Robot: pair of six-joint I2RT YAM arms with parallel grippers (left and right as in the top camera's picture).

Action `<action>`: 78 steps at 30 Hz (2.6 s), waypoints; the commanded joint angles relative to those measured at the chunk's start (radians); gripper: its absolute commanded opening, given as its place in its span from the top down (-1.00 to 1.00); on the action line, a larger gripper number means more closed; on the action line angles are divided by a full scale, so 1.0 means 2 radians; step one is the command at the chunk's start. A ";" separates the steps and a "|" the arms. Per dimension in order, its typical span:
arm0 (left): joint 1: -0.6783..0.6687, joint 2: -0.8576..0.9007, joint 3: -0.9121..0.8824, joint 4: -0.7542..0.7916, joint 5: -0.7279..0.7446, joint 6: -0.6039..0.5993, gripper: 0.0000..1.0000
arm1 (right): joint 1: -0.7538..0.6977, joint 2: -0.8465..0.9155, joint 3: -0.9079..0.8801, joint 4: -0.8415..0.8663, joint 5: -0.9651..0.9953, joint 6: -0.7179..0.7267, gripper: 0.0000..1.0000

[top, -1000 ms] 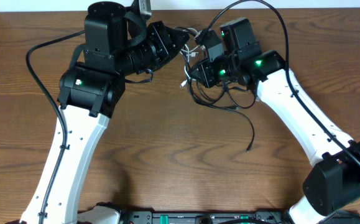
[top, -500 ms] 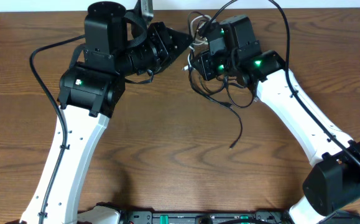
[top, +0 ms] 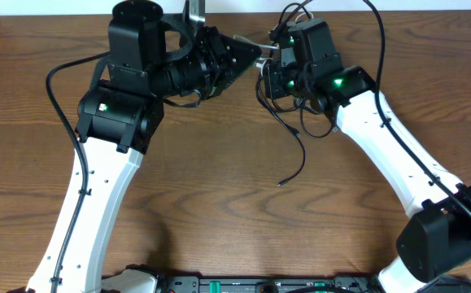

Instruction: Untangle cables

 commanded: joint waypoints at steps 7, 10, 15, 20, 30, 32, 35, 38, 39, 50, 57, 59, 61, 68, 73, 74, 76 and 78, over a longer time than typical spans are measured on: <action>0.079 -0.021 0.008 0.006 0.014 -0.007 0.85 | -0.049 -0.007 -0.001 -0.089 0.010 -0.019 0.98; 0.117 -0.021 0.008 -0.026 0.011 -0.007 0.85 | -0.060 -0.007 -0.001 -0.121 0.010 -0.027 0.97; 0.163 -0.021 0.008 -0.072 0.014 0.001 0.85 | -0.086 -0.007 -0.001 -0.153 0.054 -0.023 0.97; 0.191 -0.021 0.008 -0.087 0.042 0.004 0.85 | -0.133 -0.007 -0.001 -0.172 0.085 -0.003 0.97; 0.266 -0.021 0.008 0.088 0.173 -0.124 0.85 | -0.209 -0.007 -0.005 -0.193 0.079 0.010 0.97; 0.277 -0.021 0.008 0.146 0.182 -0.169 0.85 | -0.214 -0.006 -0.010 -0.192 0.079 0.010 0.97; 0.293 -0.021 0.008 0.207 0.183 -0.218 0.85 | -0.215 -0.007 -0.021 -0.184 0.079 0.018 0.97; 0.311 -0.021 0.008 0.224 0.184 -0.240 0.85 | -0.215 -0.007 -0.038 -0.171 0.079 0.023 0.97; 0.315 -0.021 0.008 0.224 0.185 -0.240 0.85 | -0.215 -0.007 -0.042 -0.168 0.079 0.026 0.98; 0.323 -0.019 0.008 0.221 0.191 -0.206 0.85 | -0.215 -0.007 -0.053 -0.145 -0.006 0.060 0.98; 0.322 -0.017 0.008 0.189 0.188 -0.185 0.85 | -0.213 -0.007 -0.053 -0.131 -0.063 0.032 0.98; 0.322 -0.015 0.008 0.189 0.187 -0.168 0.85 | -0.212 -0.007 -0.053 -0.133 -0.082 0.018 0.98; 0.322 -0.013 0.008 0.187 0.187 -0.157 0.85 | -0.211 -0.007 -0.053 -0.138 -0.092 0.009 0.97; 0.322 -0.004 0.008 0.187 0.187 -0.139 0.85 | -0.204 -0.007 -0.053 -0.146 -0.094 0.009 0.37; 0.322 0.004 0.008 0.180 0.169 -0.100 0.85 | -0.188 -0.007 -0.053 -0.146 -0.097 -0.009 -0.66; 0.322 0.006 0.008 0.171 0.161 -0.092 0.85 | -0.183 -0.007 -0.053 -0.146 -0.097 -0.010 -0.80; 0.322 0.010 0.008 0.147 0.135 -0.069 0.85 | -0.175 -0.007 -0.053 -0.147 -0.097 -0.017 -0.96; 0.322 0.014 0.008 0.120 0.098 -0.034 0.85 | -0.168 -0.007 -0.053 -0.148 -0.097 -0.019 -0.98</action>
